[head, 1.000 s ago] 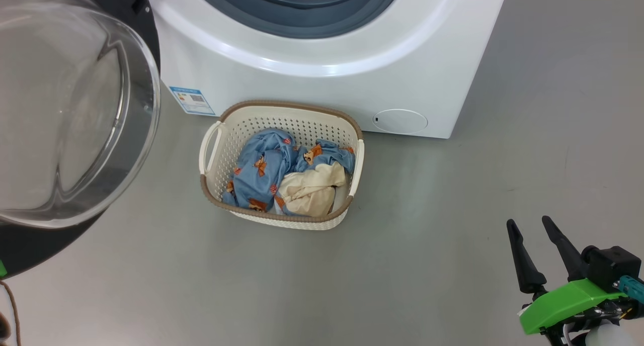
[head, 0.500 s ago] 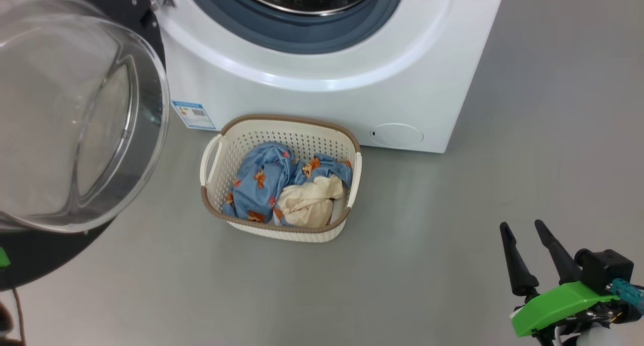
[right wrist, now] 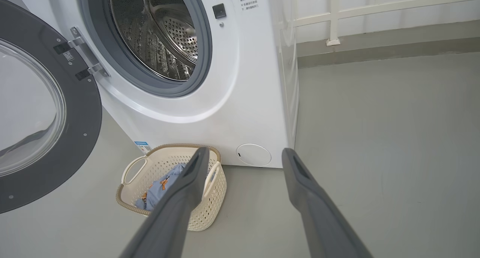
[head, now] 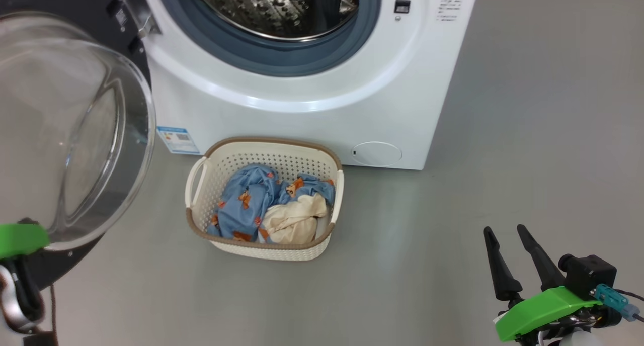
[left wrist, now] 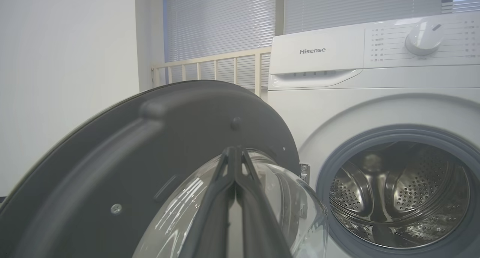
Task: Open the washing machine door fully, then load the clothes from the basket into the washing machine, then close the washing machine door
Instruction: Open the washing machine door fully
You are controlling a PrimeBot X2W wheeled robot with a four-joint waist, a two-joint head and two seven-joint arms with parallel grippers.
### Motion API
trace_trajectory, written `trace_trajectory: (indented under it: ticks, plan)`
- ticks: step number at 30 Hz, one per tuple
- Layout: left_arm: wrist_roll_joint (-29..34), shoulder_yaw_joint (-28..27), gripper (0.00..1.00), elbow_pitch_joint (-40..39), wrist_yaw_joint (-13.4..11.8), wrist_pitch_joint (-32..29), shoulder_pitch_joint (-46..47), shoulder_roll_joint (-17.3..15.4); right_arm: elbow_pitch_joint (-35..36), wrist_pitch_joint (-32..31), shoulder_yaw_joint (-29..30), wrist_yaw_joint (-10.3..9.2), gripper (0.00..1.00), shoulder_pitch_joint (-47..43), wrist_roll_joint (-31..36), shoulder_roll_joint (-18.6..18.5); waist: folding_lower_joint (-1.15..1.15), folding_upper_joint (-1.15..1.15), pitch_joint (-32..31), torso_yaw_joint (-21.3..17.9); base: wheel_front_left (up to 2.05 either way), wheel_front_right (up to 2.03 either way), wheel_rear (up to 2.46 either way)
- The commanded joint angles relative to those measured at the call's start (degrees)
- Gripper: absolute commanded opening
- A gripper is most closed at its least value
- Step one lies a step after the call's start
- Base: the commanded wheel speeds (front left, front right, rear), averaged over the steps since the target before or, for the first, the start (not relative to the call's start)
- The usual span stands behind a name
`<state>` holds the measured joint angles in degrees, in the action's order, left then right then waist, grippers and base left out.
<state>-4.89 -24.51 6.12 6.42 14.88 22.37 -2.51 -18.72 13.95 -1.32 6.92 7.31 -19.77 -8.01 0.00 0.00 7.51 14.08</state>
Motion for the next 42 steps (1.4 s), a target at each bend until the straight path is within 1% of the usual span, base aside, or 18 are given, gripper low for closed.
trace_trajectory:
  ticks: [1,7,8,9,10,11,12,14,15,16,17,18,20,31,42]
  plan:
    - [0.61,-0.48,0.0,-2.41,0.19,0.12,-0.7,-1.81,1.22,0.74,-1.62,0.57,1.0,0.36,0.0,0.16,0.0,0.0,-0.83,-1.36,0.0,0.0,0.0]
    - [0.47,3.11,0.0,-5.09,0.53,0.12,-2.7,-1.21,1.23,0.96,-1.85,0.57,1.0,0.38,0.06,0.85,0.0,0.0,-1.92,-4.6,0.0,0.0,0.0]
    - [0.37,3.66,0.02,-5.31,0.58,0.12,-3.11,-1.16,1.28,0.98,-1.86,0.57,1.0,0.38,-0.02,0.97,0.0,0.0,-2.03,-5.18,0.0,0.0,0.0]
    - [0.38,4.29,0.11,-5.5,0.63,0.12,-3.64,-1.12,1.4,0.99,-1.96,0.57,1.0,0.36,0.05,1.04,0.0,0.0,-2.15,-5.75,0.0,0.0,0.0]
    - [0.35,4.74,0.17,-5.77,0.67,0.12,-4.21,-1.07,1.56,1.0,-2.06,0.57,1.0,0.32,0.12,1.17,0.0,0.0,-2.27,-6.32,0.0,0.0,0.0]
    - [0.41,5.17,0.32,-5.99,0.69,0.12,-4.85,-1.03,1.74,1.01,-2.14,0.57,1.0,0.26,0.1,1.34,0.0,0.0,-2.39,-6.86,0.0,0.0,0.0]
    - [0.35,5.58,0.37,-6.09,0.72,0.12,-5.51,-0.99,1.98,1.02,-2.23,0.57,1.0,0.21,0.13,1.48,0.0,0.0,-2.46,-7.38,0.0,0.0,0.0]
    - [0.29,6.35,0.56,-6.16,0.75,0.12,-6.86,-0.89,2.52,1.03,-2.32,0.57,1.0,0.09,0.15,1.77,0.0,0.0,-2.53,-8.38,0.0,0.0,0.0]
    - [0.25,6.72,0.69,-6.04,0.76,0.12,-7.53,-0.85,2.76,1.03,-2.41,0.57,1.0,0.03,0.19,1.89,0.0,0.0,-2.54,-8.85,0.0,0.0,0.0]
    - [0.25,7.12,0.84,-5.81,0.77,0.12,-8.26,-0.81,3.01,1.03,-2.46,0.57,1.0,-0.01,0.25,1.98,0.0,0.0,-2.56,-9.3,0.0,0.0,0.0]
    - [0.13,7.53,0.91,-5.52,0.78,0.12,-8.98,-0.76,3.26,1.04,-2.47,0.57,1.0,-0.05,0.35,2.04,0.0,0.0,-2.58,-9.72,0.0,0.0,0.0]
    - [-0.09,7.94,1.0,-5.14,0.79,0.12,-9.68,-0.7,3.58,1.04,-2.37,0.57,1.0,-0.08,0.65,2.04,0.0,0.0,-2.62,-10.08,0.0,0.0,0.0]
    - [-0.34,8.68,1.0,-4.56,0.65,0.12,-10.96,-0.61,4.11,1.04,-2.27,0.57,1.0,-0.25,1.82,1.73,0.0,0.0,-2.81,-10.63,0.0,0.0,0.0]
    - [-1.49,13.12,1.0,-1.48,-1.22,0.12,-19.2,-0.39,6.46,1.05,-1.09,0.57,1.0,-1.85,2.64,2.37,0.0,0.0,-4.82,-12.25,0.0,0.0,0.0]
    - [-4.2,17.63,1.0,-0.04,-4.03,0.12,-26.25,-0.38,8.03,1.05,-1.17,0.57,1.0,-3.53,3.11,2.25,0.0,0.0,-6.85,-13.18,0.0,0.0,0.0]
